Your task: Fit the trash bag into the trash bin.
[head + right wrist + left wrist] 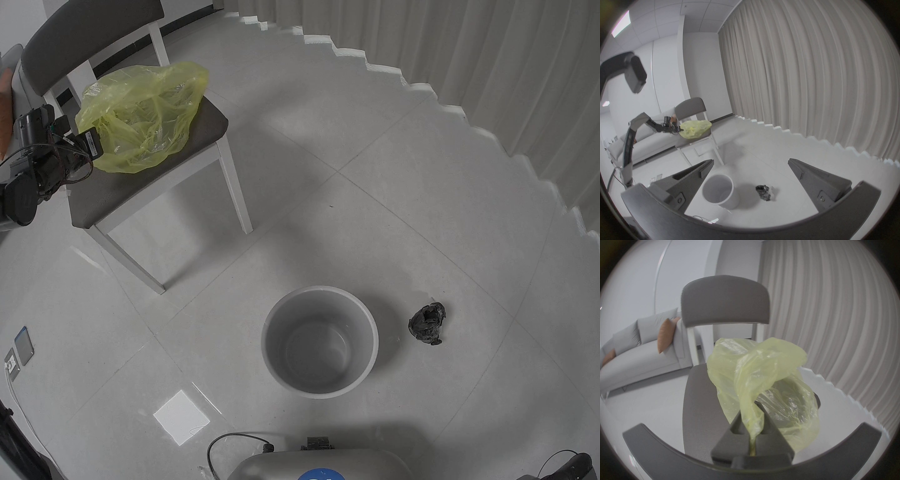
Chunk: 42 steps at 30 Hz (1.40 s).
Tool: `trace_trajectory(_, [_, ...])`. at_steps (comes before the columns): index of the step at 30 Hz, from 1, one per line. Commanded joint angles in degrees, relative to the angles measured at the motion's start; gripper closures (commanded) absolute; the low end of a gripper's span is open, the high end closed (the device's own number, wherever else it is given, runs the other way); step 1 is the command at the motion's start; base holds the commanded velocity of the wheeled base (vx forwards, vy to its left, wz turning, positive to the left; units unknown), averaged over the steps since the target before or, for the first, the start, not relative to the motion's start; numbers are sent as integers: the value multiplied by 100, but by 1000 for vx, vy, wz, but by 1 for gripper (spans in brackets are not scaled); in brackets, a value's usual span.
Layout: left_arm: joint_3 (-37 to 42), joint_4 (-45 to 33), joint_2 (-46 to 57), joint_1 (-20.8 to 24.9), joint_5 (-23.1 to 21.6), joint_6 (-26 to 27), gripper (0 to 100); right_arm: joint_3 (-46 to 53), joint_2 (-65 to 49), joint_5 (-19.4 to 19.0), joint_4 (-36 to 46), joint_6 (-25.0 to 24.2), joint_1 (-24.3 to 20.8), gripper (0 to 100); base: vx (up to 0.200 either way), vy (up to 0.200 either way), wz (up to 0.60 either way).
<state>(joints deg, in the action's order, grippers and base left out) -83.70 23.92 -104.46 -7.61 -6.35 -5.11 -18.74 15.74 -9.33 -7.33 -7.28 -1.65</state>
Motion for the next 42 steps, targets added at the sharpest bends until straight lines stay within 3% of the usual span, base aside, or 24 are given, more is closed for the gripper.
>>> trace_trajectory(1, [609,394,681,242,-771,1372,100,-1290,1872,-544,-208,-186,-284,0,0,0,0])
trace_trajectory(7, [574,254,1218,690,-1378,1856,100,-2222,2733,-729,-190,-186,-345,0,0,0,0])
trace_trajectory(20, [662,-572,2202,2105,-1975,2242,100,-3145,3875,-746,-181,-142,-626,0,0,0,0])
trace_trajectory(27, [811,-766,2422,2475,-2555,2567,100,-3505,4297,-764,-164,-134,-662,0,0,0,0])
trace_trajectory(34, [978,-1320,2606,2984,-2678,2884,100,-3751,4605,-913,-190,-125,-653,0,0,0,0])
trace_trajectory(42, [548,-2251,2633,3564,-2687,3306,100,-4059,4983,-913,-155,-125,-653,0,0,0,0])
